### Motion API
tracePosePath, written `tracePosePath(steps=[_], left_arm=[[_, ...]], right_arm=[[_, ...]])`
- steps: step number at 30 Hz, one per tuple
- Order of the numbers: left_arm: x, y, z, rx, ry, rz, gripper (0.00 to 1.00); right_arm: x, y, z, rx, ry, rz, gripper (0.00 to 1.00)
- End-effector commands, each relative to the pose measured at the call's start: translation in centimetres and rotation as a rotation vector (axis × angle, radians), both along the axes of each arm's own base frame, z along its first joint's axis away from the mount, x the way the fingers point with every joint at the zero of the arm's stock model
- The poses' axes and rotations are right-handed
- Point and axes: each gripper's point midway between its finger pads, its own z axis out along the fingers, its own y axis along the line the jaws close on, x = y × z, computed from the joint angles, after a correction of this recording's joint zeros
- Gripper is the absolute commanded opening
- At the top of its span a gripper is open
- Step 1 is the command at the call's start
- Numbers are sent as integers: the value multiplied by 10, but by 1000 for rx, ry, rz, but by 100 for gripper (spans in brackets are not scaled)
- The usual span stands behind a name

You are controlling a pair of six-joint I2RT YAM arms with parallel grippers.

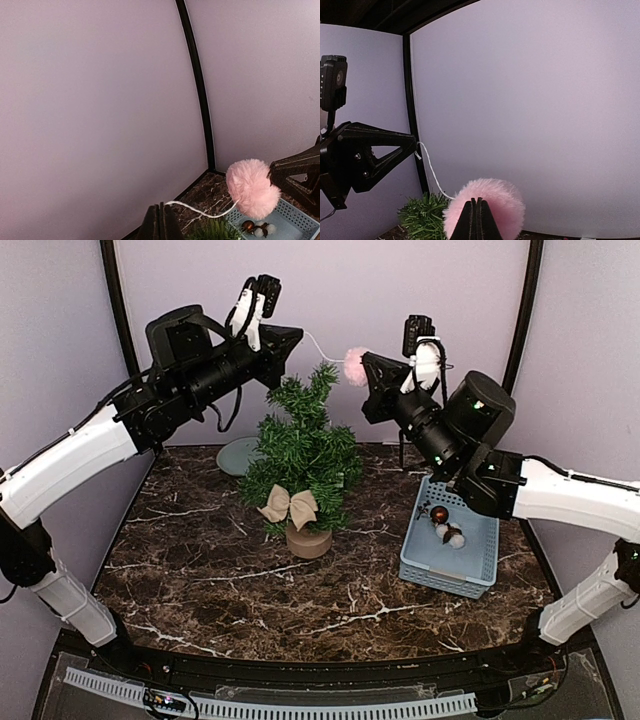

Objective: Decorate the small christmas tree

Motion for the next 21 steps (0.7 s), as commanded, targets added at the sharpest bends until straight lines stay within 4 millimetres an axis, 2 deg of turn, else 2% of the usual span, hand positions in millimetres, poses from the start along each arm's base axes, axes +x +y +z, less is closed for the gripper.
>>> tracePosePath(steps=[1,8,13,17,21], left_arm=[[-7,12,-6,13,28,14,0],[-18,3,-39,99,114,-57,0],[-36,-4,-48,146,131,-127,0],[-58,-16,-51,188,135,-224,0],[-69,-25,-63,242,165,-274,0]], right_arm=[[4,-5,12,28,-13,-34,0],[6,1,2,9,3,-20,0],[6,5,-2,3,9,-11,0],[7,6,-4,-2,12,-10,0],[7,7,-5,-5,13,-7,0]])
